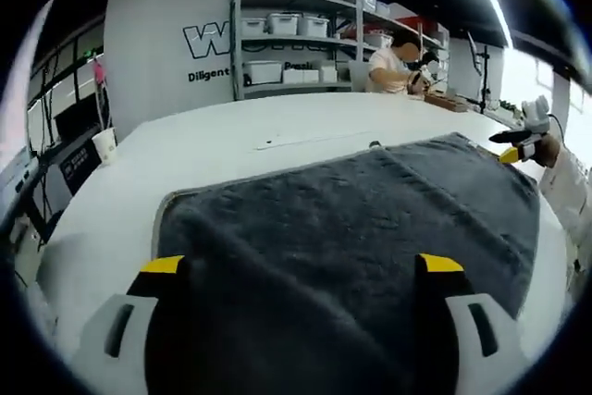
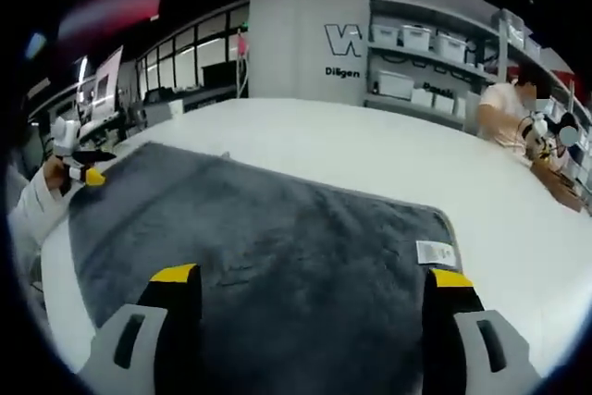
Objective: Open the folded towel by lifting each exposed corner and separating the folded layers until the towel lies flat within the target outline without major curled edges
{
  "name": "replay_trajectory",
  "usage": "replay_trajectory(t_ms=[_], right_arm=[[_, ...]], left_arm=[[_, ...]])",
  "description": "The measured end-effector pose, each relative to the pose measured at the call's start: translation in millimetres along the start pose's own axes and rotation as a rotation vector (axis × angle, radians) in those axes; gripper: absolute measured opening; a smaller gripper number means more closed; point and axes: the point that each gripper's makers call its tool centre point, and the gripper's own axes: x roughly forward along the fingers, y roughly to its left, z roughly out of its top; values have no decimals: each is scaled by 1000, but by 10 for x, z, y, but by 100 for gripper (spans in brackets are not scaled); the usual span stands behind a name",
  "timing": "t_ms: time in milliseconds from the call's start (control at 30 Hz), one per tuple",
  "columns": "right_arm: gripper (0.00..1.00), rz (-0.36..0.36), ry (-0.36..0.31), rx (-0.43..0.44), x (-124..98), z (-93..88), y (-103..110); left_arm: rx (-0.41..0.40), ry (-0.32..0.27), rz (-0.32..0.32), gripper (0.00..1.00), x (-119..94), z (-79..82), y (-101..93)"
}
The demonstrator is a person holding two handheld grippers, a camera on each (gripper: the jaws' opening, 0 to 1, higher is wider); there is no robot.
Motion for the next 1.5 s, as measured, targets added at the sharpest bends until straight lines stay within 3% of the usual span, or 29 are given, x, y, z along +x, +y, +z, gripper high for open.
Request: replay_trajectory(t_ms=[100,200,300,400,633,667,833,1500], right_arm=[[99,6,0,7,-26,-73,52],[99,13,22,10,-38,-206,118],[99,15,31,14,-35,-262,135],[99,34,76,-2,-24,-375,214],[99,39,135,-8,-24,-571,198],[99,40,104,-7,-50,-549,206],[99,45,89,-14,-57,-546,221],[100,80,34,-33,-145,-581,222]], left_arm=[[-26,-25,15,99,-48,-30,-4],[11,-9,42,99,-85,-149,7],[1,10,31,99,-66,-236,-8],[8,39,61,99,-48,-364,62],[-9,1,69,99,-106,-364,103],[-14,-8,76,99,-119,-371,117],[-13,-36,69,99,-146,-372,136],[-13,-16,69,99,-288,-449,139]])
